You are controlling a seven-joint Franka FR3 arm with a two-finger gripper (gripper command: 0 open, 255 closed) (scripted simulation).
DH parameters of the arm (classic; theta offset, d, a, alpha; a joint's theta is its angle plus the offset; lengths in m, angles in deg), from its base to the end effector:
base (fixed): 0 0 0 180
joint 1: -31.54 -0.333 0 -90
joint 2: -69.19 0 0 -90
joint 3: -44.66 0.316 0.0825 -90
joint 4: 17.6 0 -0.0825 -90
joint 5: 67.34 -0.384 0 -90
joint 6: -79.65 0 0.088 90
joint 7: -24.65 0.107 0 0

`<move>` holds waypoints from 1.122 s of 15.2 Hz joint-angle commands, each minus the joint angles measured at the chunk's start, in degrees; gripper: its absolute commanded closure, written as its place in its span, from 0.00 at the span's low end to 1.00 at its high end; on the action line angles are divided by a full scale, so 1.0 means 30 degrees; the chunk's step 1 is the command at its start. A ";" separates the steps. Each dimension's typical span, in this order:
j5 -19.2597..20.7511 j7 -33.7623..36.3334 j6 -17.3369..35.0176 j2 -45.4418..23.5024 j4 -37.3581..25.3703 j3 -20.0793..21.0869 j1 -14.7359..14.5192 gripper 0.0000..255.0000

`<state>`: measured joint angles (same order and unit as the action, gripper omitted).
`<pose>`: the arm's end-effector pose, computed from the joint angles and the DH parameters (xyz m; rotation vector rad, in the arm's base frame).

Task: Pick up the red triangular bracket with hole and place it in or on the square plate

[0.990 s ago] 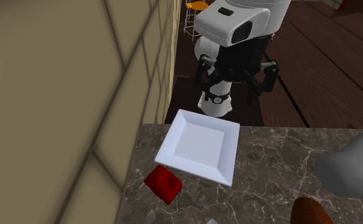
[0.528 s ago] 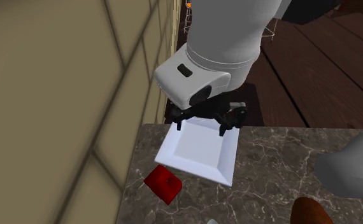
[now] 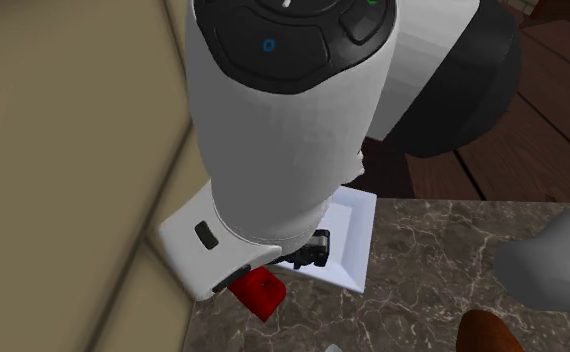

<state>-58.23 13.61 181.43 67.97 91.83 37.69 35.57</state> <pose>0.5358 -0.1178 0.4708 3.0056 0.0678 -0.2735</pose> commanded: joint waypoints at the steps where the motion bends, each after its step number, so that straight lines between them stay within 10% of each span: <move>1: 0.0245 -0.0412 -0.0113 -0.1724 -0.1592 -0.0172 0.0179 0.00; 17: 0.0388 -0.0396 0.1794 -0.2057 -0.0001 -0.0320 0.0364 0.00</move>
<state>-57.07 12.42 186.80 61.80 91.82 36.73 36.67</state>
